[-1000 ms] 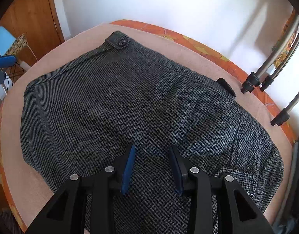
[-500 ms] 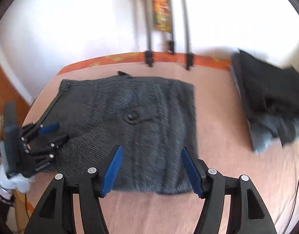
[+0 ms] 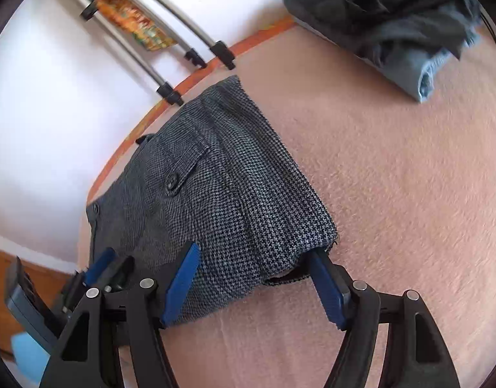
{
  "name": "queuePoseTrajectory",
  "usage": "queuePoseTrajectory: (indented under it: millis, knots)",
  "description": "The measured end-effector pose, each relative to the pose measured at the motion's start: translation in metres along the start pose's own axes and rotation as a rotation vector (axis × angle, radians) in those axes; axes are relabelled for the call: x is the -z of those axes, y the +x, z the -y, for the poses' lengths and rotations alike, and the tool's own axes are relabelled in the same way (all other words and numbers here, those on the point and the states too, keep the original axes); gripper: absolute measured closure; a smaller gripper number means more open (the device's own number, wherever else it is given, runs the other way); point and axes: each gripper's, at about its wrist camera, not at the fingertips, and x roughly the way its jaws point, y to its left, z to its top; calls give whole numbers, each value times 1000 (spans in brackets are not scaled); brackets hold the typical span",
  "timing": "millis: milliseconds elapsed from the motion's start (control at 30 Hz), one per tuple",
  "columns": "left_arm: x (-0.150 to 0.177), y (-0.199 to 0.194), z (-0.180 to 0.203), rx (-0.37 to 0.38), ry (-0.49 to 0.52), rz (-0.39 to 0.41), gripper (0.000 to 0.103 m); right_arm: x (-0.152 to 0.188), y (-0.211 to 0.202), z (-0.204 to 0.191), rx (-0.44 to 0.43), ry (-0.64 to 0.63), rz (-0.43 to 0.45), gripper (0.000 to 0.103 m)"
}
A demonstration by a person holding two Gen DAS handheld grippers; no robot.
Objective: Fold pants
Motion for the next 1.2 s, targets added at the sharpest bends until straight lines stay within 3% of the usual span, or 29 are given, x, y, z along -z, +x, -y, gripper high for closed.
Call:
queuePoseTrajectory:
  millis: [233,400,533,567,633,667,733,800,967,1067,1200]
  knots:
    - [-2,-9,-8,22,-42,35,59,5,-7,10,-57,86,18,30]
    - [4,2,-3,29,-8,-19,59,11,-8,8,-55,55,30,28]
    - [3,9,-6,53,-41,-19,59,4,3,5,-71,68,40,28]
    - [5,9,-7,57,-47,-19,59,3,5,3,-75,70,41,31]
    - [5,5,-10,61,-55,-19,59,2,13,-1,-89,80,20,61]
    - [5,3,-11,63,-67,-17,59,2,13,-2,-74,87,27,63]
    - [6,-7,-18,78,-103,1,59,2,10,-5,-75,84,53,77]
    - [11,-19,-28,51,-138,31,59,2,2,-10,-72,48,80,84]
    - [26,-5,-35,5,-131,-36,59,2,-14,-34,-53,-52,133,88]
    - [28,-4,-34,3,-118,-24,59,4,-25,-54,-44,-124,165,89]
    - [27,-24,-51,27,-179,10,59,7,-39,-85,-36,-228,198,90]
